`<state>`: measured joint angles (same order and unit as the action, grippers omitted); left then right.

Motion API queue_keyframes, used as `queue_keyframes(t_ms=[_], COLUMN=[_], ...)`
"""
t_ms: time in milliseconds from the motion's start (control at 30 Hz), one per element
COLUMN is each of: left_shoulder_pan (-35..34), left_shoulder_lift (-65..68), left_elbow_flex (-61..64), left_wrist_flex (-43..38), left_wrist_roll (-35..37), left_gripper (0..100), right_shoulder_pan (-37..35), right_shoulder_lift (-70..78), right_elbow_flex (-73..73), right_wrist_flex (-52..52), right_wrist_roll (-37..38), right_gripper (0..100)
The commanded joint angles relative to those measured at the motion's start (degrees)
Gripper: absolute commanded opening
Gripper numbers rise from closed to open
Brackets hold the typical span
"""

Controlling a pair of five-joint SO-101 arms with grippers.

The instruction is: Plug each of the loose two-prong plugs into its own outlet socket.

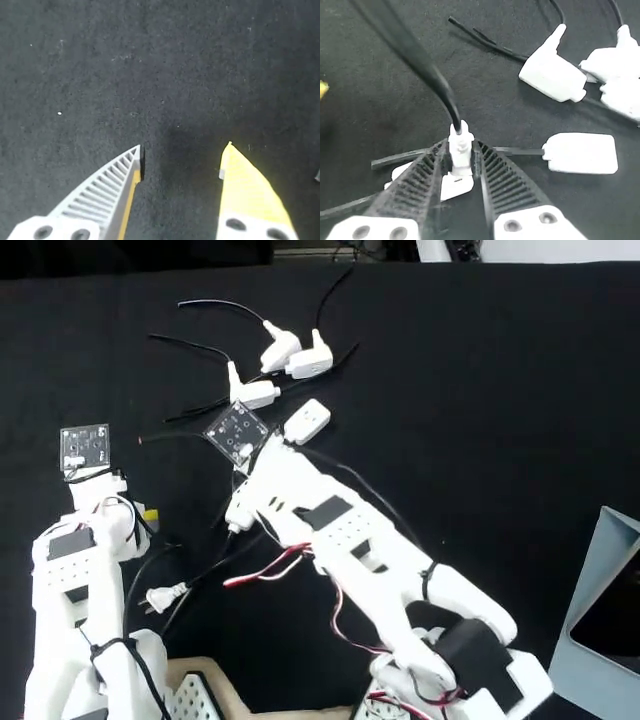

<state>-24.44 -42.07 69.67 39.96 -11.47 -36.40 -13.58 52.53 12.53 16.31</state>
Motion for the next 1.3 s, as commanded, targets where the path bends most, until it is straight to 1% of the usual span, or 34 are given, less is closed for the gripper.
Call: queue_keyframes(t_ms=[0,300,467,600,700,867,967,1133,1267], left_shoulder_pan=[-0.13,-0.04,-0.04,-0.04,-0.04,-0.04,-0.04,-0.04,-0.04], left_shoulder_lift=[-0.70,-1.05,-0.97,-0.88,-0.79,-0.79,-0.79,-0.79,-0.79], left_elbow_flex=[-0.22,0.75,0.75,0.75,0.75,0.75,0.75,0.75,0.75], left_wrist_flex=[-0.70,-0.88,-0.88,-0.79,-0.79,-0.70,-0.70,-0.70,-0.70], left_wrist_roll=[0.26,0.26,0.18,0.18,0.18,0.18,0.18,0.18,0.18], left_gripper=[26,26,26,26,26,26,26,26,26], right_shoulder_pan=[-0.79,-0.79,-1.93,-2.02,-2.02,-0.97,0.88,2.37,2.20], right_shoulder_lift=[-0.04,0.04,0.22,3.03,5.05,5.49,5.49,5.58,5.58], right_elbow_flex=[0.13,2.33,2.51,2.15,2.59,2.51,2.68,2.59,2.24], right_wrist_flex=[-1.76,-2.64,-2.64,-2.73,-5.89,-6.33,-6.33,-4.92,-2.02], right_wrist_roll=[0.53,0.18,0.18,0.18,0.26,0.62,0.62,4.75,5.01], right_gripper=[1.1,1.1,1.1,1.1,1.1,1.1,1.1,1.1,1.1])
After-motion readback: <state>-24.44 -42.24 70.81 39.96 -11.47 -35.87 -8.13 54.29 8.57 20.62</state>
